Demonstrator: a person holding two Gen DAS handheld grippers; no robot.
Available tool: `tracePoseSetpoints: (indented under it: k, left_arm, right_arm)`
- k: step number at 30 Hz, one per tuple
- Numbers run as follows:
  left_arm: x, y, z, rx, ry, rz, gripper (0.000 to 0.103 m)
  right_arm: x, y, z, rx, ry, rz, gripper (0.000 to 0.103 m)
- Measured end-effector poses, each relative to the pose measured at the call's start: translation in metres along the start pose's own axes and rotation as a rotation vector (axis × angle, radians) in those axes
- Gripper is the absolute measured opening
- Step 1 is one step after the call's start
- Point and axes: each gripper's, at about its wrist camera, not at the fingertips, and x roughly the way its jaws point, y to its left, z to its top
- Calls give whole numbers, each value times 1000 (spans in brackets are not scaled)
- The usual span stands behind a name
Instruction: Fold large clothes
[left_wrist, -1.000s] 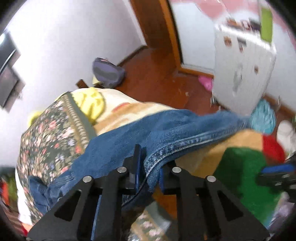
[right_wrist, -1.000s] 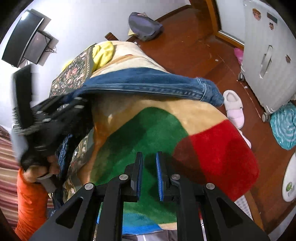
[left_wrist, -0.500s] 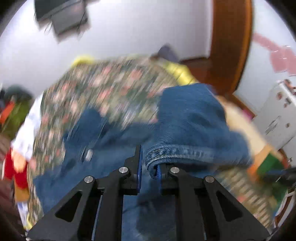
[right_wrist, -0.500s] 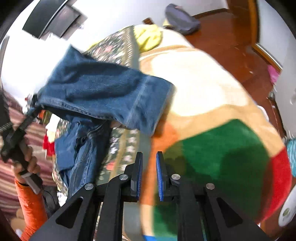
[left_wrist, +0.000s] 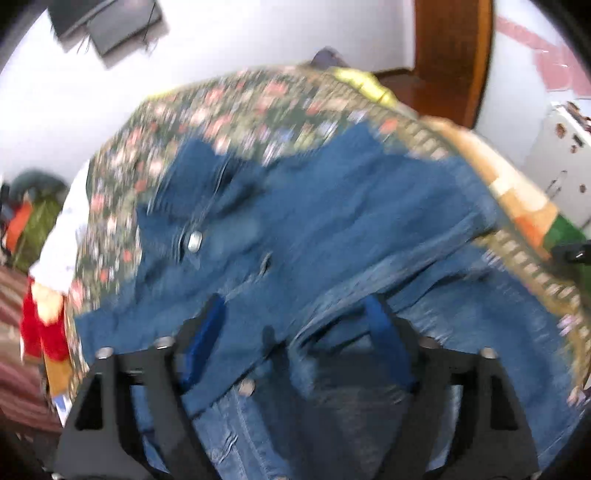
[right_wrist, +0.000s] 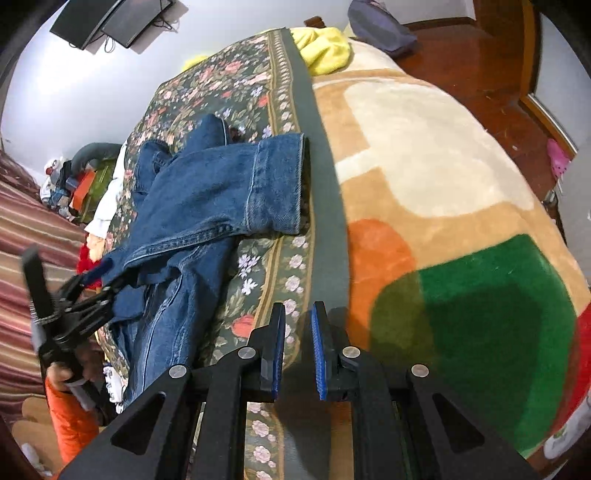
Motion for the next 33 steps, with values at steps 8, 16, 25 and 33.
tracePoseSetpoints:
  k: [8,16,25,33]
  left_arm:
    - [24,-104,49,228,-18,-67,96]
    - [83,-185,57,420,48,-47,96]
    - [59,-162,74,267,-37,-69,24]
    - [-28,-36,92,-26,-240,-69,24]
  right_arm:
    - [-18,-18,3,38,-41,27,10]
    - [-32,-50,-3,70,-54,-23,10]
    - [-30,-67,-4,122,-49,-10,10]
    - [-23,-29,7,39,-42,3,10]
